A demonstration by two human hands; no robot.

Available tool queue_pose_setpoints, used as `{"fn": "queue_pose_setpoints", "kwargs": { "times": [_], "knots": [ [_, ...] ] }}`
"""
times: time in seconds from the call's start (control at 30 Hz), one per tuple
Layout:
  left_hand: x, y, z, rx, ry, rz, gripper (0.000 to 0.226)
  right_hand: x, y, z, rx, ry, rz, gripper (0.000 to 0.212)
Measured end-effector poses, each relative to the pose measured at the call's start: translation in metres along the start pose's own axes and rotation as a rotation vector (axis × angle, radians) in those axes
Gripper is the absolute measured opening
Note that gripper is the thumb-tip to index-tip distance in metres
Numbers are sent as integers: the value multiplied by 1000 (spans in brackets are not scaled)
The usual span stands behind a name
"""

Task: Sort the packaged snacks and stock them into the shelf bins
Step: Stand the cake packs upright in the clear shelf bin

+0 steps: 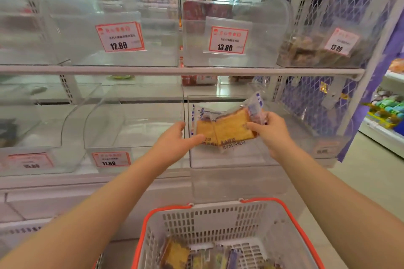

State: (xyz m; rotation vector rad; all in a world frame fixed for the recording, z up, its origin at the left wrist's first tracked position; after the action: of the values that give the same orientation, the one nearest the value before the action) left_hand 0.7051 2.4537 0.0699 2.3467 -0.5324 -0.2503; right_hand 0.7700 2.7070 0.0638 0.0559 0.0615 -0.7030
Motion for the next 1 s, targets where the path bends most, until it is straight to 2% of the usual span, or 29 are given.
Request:
{"fn": "queue_pose_setpoints", "kwargs": {
  "times": [0.13, 0.23, 0.33, 0.4, 0.43, 0.5, 0.6, 0.67, 0.73, 0.8, 0.83, 0.93, 1.0],
  "knots": [
    [-10, -14, 6, 61, -68, 35, 64, -23, -15, -21, 51, -38, -73, 30],
    [-11, -19, 5, 133, -165, 56, 68, -42, -25, -31, 165, -88, -102, 30],
    [-13, -21, 12, 97, -227, 84, 89, -52, -43, -44, 724, -217, 106, 39],
    [-14, -22, 18, 83, -254, 100, 94, -45, -58, -58, 939, -288, 271, 40],
    [-13, -23, 19, 87, -264, 111, 96, -44, -63, -64, 927, -298, 297, 31],
    [-13, -24, 18, 93, -284, 126, 98, -44, -72, -71, 750, -327, 295, 13],
    [-16, -22, 19, 86, -301, 127, 97, -42, -81, -75, 485, -394, 363, 13],
    [-16, -21, 19, 72, -303, 115, 94, -35, -75, -71, 377, -443, 337, 18],
    [-14, -20, 20, 54, -293, 84, 88, -29, -62, -59, 415, -389, 288, 34],
    [-11, -19, 21, 46, -278, 48, 79, -19, -52, -34, 533, -222, 283, 47],
    [-7, -19, 23, 47, -265, 37, 76, -9, -50, -17, 550, -115, 294, 44],
    [8, -26, 31, 80, -220, 45, 67, 41, -38, 33, 534, 195, 361, 9],
    [24, -34, 41, 143, -172, 45, 57, 83, -35, 39, 509, 267, 474, 10]
  ]
}}
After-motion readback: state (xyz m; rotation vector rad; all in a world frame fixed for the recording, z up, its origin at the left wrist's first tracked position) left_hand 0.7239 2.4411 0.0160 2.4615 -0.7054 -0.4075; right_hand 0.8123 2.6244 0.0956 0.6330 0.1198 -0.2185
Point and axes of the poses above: each hand's wrist, its own x-axis away from the middle knuckle, its own y-axis out of the back of the hand, z = x × y, the point moved 9 cm from there along -x, towards the middle knuckle, and after that the axes turned 9 degrees about -x, right-handed, at the moved point
